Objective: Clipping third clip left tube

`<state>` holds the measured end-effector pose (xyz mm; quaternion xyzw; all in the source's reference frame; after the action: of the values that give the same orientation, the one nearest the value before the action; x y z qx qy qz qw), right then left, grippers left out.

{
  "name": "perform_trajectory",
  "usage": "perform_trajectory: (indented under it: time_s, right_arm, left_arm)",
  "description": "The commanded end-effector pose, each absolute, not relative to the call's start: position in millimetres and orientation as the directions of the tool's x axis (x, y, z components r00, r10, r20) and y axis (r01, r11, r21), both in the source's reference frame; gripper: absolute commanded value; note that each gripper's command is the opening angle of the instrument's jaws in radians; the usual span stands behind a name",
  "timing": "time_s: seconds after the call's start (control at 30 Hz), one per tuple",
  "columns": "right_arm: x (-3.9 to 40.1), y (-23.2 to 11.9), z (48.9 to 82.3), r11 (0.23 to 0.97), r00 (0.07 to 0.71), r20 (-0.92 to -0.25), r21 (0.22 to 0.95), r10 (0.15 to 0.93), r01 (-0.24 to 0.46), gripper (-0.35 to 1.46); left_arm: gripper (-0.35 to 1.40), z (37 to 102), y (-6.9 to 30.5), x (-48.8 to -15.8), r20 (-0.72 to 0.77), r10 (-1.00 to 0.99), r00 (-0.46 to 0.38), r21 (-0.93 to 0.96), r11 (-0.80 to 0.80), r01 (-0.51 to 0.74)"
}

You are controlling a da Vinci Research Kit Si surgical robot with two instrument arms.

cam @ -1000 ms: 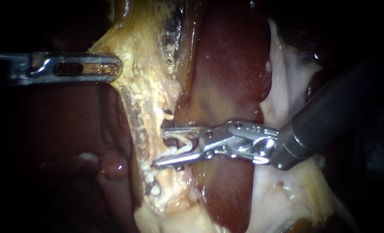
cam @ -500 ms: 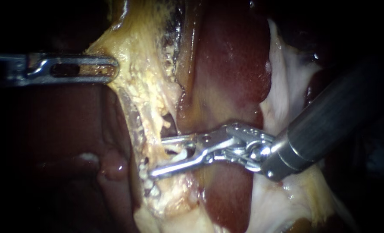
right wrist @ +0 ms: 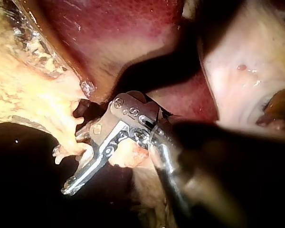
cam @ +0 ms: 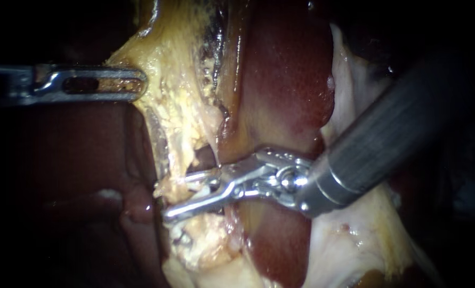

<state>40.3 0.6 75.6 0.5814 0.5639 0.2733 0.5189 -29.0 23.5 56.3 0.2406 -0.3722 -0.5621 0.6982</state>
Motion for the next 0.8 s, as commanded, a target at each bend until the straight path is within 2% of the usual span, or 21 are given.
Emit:
perform_trajectory:
  time_s: [0.03, 0.2, 0.37, 0.63, 0.8]
  right_arm:
    - [40.3, 0.7, 75.5, 0.162, 0.216, -0.248, 0.922, 0.944, 0.352, 0.54]
    - [40.5, 0.9, 75.8, 0.085, 0.228, -0.159, 0.949, 0.961, 0.303, 0.55]
    - [40.3, 1.9, 75.7, 0.078, 0.216, -0.143, 0.955, 0.966, 0.286, 0.55]
    - [39.3, 6.6, 75.8, 0.066, 0.162, -0.105, 0.971, 0.981, 0.23, 0.53]
    - [39.1, 7.3, 76.4, 0.066, 0.151, -0.1, 0.974, 0.984, 0.218, 0.51]
  left_arm:
    - [-0.35, 56.3, 23.5, -29.0, 0.249, -0.964, 0.091, 0.754, 0.252, 0.607]
    - [-0.35, 56.4, 23.5, -29.2, 0.25, -0.964, 0.09, 0.753, 0.252, 0.608]
    - [-0.35, 56.4, 23.4, -29.2, 0.25, -0.964, 0.09, 0.753, 0.252, 0.608]
    - [-0.35, 56.4, 23.4, -29.3, 0.251, -0.964, 0.089, 0.753, 0.252, 0.608]
    - [-0.35, 56.5, 23.4, -29.2, 0.251, -0.964, 0.089, 0.753, 0.252, 0.608]
